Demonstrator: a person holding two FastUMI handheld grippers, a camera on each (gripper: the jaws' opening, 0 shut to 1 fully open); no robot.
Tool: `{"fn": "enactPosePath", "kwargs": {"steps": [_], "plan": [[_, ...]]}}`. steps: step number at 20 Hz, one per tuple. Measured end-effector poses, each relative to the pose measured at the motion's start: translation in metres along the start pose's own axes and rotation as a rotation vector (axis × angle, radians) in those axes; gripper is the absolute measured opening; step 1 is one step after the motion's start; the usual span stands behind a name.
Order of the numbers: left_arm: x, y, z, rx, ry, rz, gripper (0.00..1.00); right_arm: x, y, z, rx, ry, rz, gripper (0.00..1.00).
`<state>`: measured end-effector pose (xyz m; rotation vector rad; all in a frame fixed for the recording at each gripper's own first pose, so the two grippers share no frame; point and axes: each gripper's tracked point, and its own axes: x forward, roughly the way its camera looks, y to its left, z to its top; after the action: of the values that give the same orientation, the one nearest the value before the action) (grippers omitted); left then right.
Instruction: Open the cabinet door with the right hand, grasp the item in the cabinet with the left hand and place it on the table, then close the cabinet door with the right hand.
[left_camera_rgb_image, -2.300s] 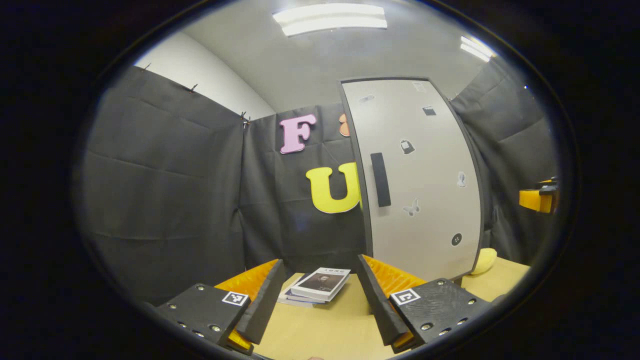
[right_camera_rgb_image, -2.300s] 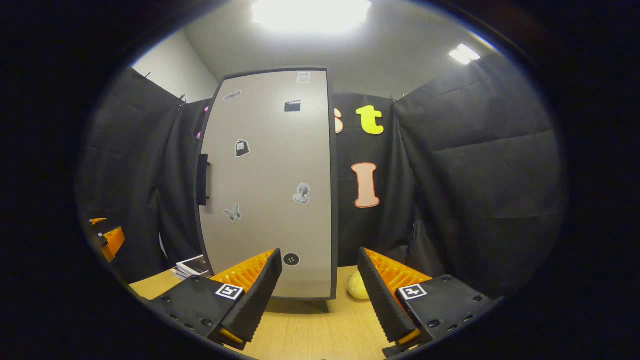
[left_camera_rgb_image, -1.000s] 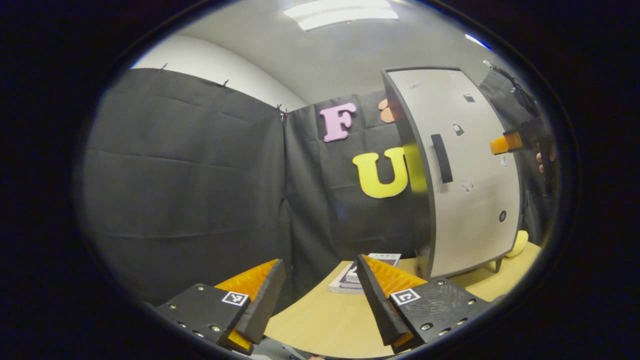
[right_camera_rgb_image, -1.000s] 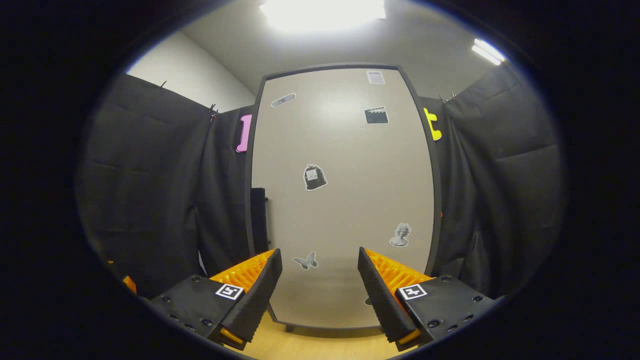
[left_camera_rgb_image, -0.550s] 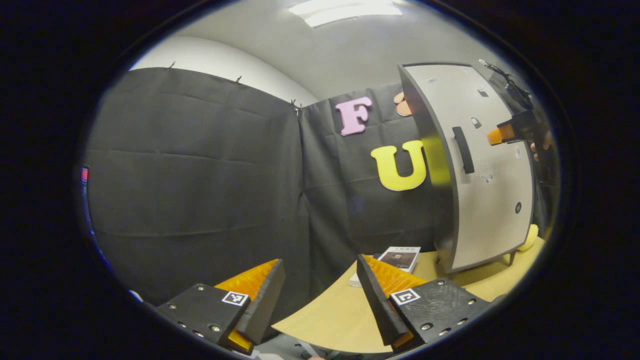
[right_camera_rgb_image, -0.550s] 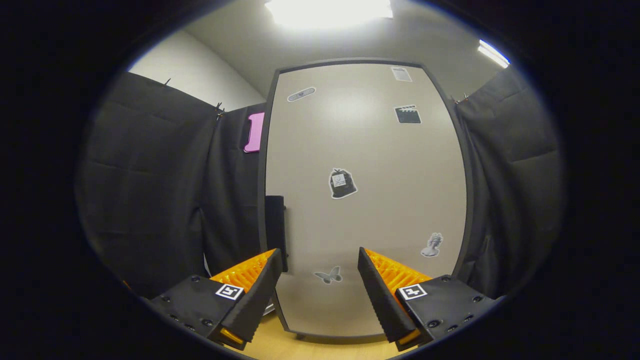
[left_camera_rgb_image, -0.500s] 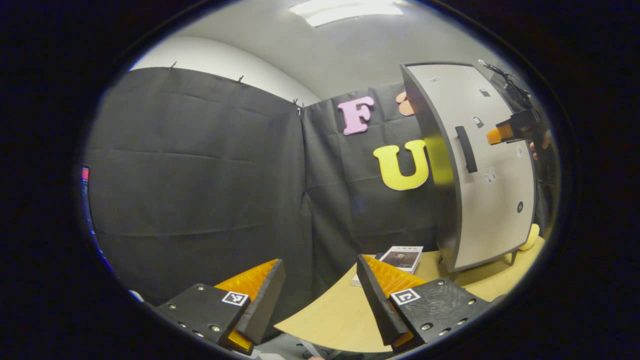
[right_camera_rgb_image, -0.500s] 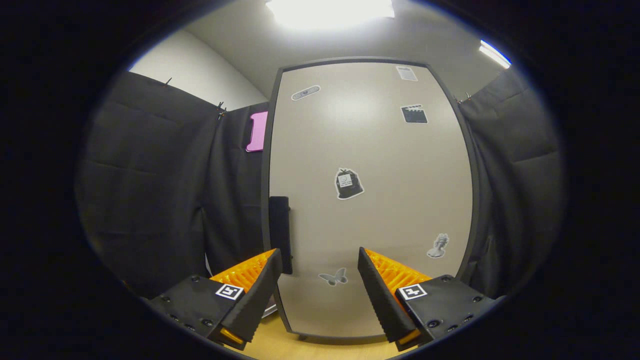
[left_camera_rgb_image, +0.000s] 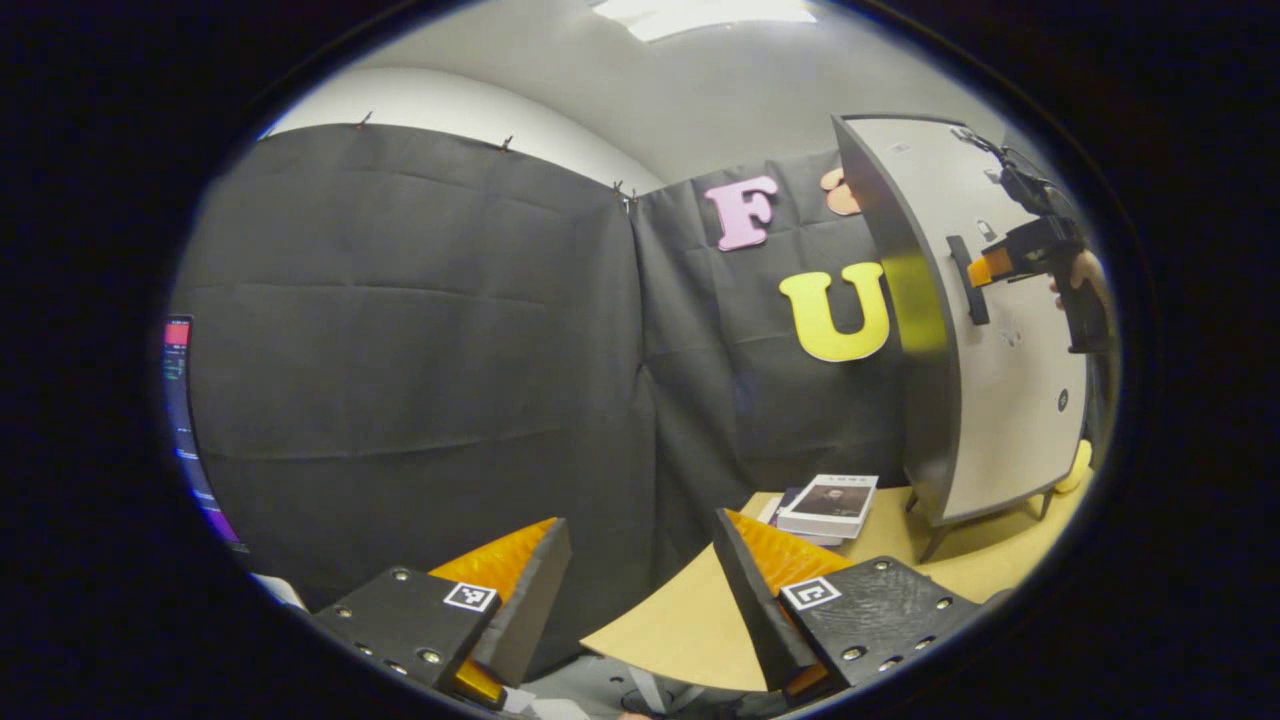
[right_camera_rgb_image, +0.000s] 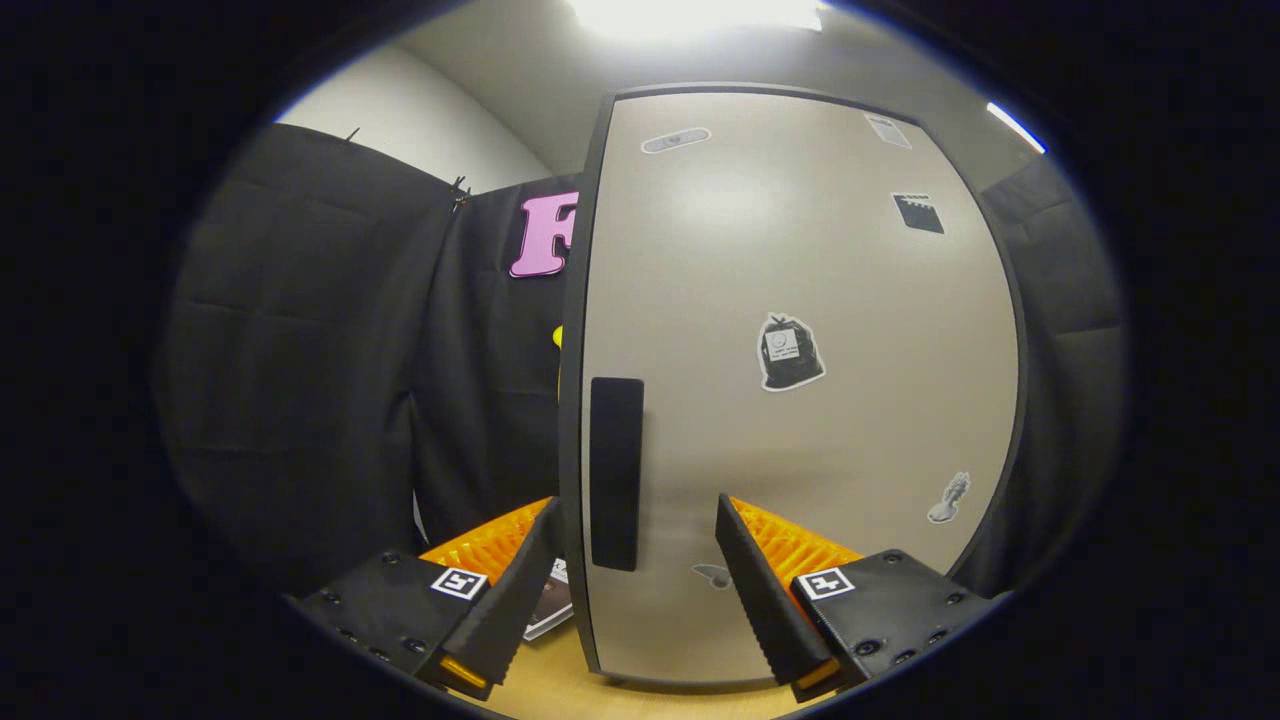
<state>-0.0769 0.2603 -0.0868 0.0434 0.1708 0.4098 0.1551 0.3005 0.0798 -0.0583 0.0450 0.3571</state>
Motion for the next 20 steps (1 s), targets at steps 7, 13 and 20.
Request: {"fn": "enactPosePath", "kwargs": {"steps": [7,13,20], "plan": [[0.001,0.013,-0.012,-0.001,0.017,0.015,0.87,0.037,0.014,-0.005,-0.003,0.064,-0.001,0.9],[0.001,0.019,-0.017,-0.005,0.025,0.023,0.87,0.053,0.017,-0.009,0.002,0.091,-0.039,0.54],[0.009,0.014,-0.015,-0.019,0.021,0.006,0.87,0.051,0.015,-0.012,0.054,0.129,-0.039,0.16]]}}
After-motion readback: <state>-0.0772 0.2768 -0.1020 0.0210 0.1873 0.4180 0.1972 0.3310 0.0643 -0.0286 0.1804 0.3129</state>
